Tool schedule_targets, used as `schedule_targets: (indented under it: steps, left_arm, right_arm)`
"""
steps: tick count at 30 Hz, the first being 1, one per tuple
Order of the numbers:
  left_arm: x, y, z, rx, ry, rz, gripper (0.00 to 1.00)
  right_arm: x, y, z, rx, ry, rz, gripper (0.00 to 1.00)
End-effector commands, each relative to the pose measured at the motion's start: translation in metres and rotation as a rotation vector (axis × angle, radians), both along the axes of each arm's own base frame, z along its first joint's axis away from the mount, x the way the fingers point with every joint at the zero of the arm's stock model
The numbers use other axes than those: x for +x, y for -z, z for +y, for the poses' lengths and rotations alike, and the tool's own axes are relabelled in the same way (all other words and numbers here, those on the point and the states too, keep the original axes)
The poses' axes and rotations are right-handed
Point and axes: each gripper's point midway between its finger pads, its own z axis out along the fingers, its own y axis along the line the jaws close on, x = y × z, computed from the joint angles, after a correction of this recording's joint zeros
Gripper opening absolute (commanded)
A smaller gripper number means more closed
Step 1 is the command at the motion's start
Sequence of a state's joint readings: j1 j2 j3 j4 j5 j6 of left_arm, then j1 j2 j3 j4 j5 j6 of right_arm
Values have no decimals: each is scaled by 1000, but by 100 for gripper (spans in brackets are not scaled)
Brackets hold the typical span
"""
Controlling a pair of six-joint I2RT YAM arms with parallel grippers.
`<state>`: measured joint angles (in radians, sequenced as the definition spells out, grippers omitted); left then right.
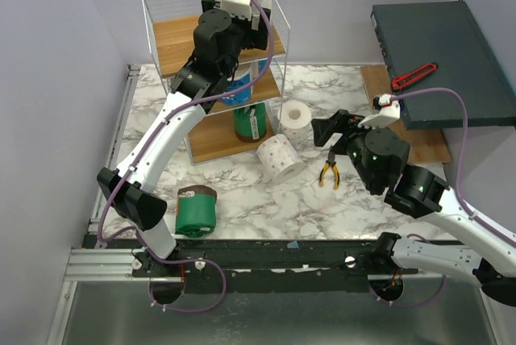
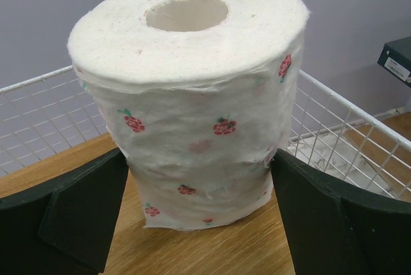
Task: Place and organize the paper towels onto the shelf
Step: Adjust the paper towel on the shelf.
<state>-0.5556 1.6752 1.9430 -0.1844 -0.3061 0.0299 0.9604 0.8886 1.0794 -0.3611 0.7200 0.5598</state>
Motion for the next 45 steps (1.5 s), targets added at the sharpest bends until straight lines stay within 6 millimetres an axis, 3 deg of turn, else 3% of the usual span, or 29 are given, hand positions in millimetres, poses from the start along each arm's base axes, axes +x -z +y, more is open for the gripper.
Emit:
schedule_targets:
  steps: [1, 31, 45]
  left_arm:
    - [11, -11, 13, 4, -74, -42, 95]
    - [36, 3, 19, 24, -119, -46, 97]
    - [5, -15, 11, -18, 10, -37, 99]
  right_arm:
    - [0, 9, -9, -30, 35, 9, 85]
    - [1, 53, 5, -86, 3, 91, 85]
    - [1, 53, 7, -74, -1, 98, 85]
